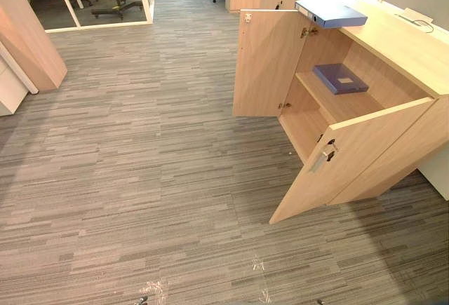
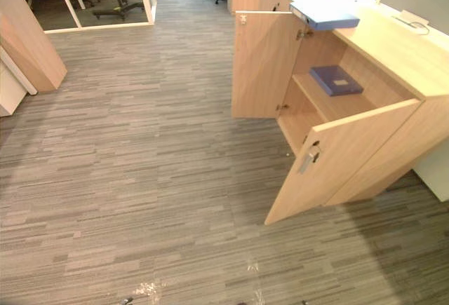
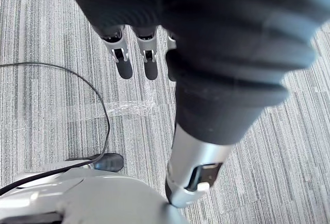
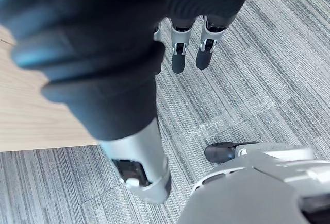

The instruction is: Walk over to the cabinet, pick up the folder, carry it to the office cabinet, place the folder inside the office cabinet, then close the office cabinet door

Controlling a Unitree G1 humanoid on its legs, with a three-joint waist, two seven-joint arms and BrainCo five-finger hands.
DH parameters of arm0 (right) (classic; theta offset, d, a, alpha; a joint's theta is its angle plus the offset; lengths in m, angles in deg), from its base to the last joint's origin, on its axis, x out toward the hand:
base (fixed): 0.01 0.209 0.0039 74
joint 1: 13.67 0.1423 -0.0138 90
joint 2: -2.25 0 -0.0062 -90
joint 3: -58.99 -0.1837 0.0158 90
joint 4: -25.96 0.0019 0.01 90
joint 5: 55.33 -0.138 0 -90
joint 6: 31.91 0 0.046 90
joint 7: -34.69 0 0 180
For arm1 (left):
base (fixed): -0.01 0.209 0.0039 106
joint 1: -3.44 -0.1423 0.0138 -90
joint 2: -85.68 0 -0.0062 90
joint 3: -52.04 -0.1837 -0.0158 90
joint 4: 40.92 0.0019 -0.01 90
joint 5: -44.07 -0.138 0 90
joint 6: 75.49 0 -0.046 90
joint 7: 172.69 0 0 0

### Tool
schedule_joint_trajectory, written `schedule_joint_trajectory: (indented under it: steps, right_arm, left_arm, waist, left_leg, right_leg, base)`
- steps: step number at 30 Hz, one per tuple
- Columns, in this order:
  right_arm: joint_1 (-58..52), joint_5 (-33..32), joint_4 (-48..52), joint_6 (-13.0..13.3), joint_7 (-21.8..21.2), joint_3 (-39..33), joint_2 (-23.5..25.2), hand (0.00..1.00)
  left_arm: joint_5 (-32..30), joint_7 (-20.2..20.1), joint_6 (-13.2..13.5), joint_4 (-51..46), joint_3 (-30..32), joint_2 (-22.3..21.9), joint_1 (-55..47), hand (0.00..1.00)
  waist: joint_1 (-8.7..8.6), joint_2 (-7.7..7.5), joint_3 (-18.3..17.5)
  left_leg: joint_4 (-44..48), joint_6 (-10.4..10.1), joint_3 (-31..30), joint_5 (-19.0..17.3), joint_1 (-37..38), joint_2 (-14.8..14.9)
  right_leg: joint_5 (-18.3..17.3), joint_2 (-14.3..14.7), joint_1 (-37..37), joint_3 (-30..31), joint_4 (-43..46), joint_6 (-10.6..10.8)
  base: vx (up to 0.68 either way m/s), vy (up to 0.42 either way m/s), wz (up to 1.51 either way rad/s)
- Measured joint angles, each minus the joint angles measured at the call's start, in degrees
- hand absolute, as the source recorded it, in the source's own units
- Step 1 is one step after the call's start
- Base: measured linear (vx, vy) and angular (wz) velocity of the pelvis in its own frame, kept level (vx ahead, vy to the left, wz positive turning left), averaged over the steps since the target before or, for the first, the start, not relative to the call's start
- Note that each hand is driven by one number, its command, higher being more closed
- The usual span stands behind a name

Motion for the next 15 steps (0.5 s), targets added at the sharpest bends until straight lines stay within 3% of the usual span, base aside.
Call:
schedule_joint_trajectory:
  steps: [15]
  right_arm:
    - [0.1, 0.0, 0.0, -0.1, -0.3, 0.1, 0.1, 0.0]
  left_arm:
    - [-0.5, -0.6, 0.2, 0.0, 0.6, 0.1, 0.2, 0.0]
  waist:
    - [0.0, -0.47, 0.2]
  left_leg:
    - [0.0, -0.1, 0.0, -0.1, 0.1, 0.0]
  right_leg:
    - [0.1, 0.0, 0.1, -0.5, 0.0, 0.1]
  base:
    - [0.0, 0.0, 0.0]
